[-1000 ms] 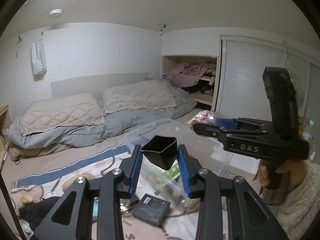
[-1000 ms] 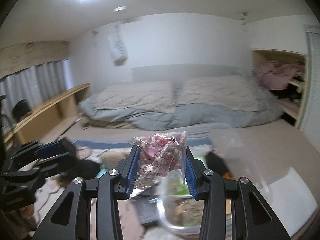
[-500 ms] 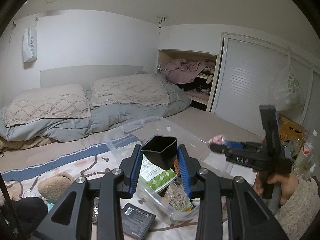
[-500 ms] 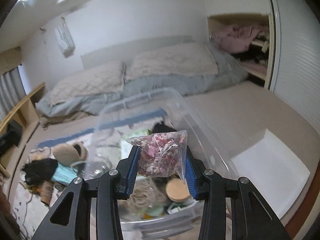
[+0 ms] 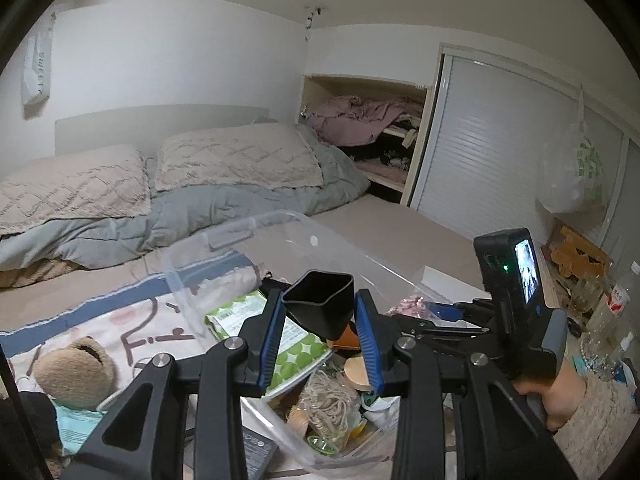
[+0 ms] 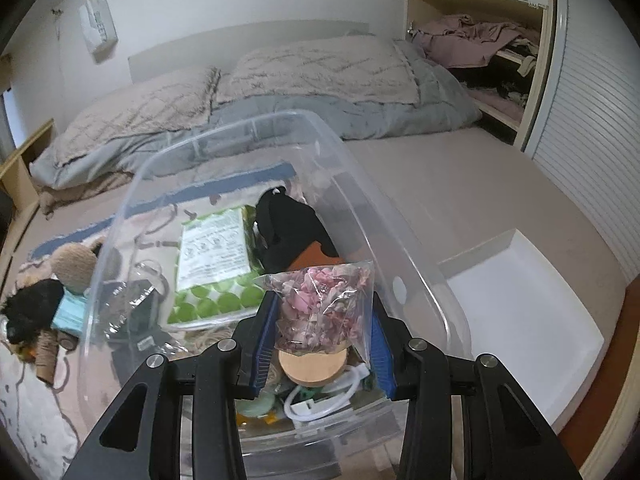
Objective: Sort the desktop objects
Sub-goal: 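Open the right gripper to drop the pink candy bag into the bin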
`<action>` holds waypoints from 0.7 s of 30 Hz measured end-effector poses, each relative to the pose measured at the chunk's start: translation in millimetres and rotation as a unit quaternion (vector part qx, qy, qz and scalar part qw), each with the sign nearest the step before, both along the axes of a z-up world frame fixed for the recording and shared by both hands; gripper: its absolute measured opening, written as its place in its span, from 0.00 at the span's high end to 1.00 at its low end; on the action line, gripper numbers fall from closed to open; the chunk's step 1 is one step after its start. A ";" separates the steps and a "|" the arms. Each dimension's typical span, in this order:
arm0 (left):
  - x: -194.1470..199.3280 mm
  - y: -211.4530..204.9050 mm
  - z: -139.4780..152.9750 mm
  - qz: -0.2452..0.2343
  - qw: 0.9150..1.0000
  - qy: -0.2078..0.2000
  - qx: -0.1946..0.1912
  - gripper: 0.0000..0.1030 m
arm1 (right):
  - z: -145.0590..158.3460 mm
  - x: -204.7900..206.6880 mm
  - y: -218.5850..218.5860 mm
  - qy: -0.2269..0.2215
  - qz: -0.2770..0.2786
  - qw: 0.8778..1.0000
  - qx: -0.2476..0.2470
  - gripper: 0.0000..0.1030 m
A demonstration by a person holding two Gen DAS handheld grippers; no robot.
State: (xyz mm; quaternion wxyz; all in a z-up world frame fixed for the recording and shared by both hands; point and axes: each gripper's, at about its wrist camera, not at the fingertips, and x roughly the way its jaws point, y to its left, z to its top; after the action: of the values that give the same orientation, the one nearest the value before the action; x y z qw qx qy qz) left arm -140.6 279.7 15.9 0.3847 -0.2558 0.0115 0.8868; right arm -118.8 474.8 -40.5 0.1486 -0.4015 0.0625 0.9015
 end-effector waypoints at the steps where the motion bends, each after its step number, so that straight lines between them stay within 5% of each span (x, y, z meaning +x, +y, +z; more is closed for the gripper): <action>1: -0.3 2.8 -1.7 -0.002 1.000 -0.002 -0.001 0.65 | -1.5 -0.6 -0.8 -0.005 0.000 1.000 0.004 0.59; 21: -19.7 30.4 -26.0 0.000 0.999 -0.052 -0.008 0.65 | -18.0 -6.0 2.4 -0.050 -0.006 0.998 0.043 0.55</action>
State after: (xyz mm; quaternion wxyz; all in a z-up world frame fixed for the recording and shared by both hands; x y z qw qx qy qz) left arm -160.3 310.1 -10.1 0.3828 -0.3043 -0.0010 0.8723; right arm -124.9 477.2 -58.5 0.1738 -0.4394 0.0185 0.8811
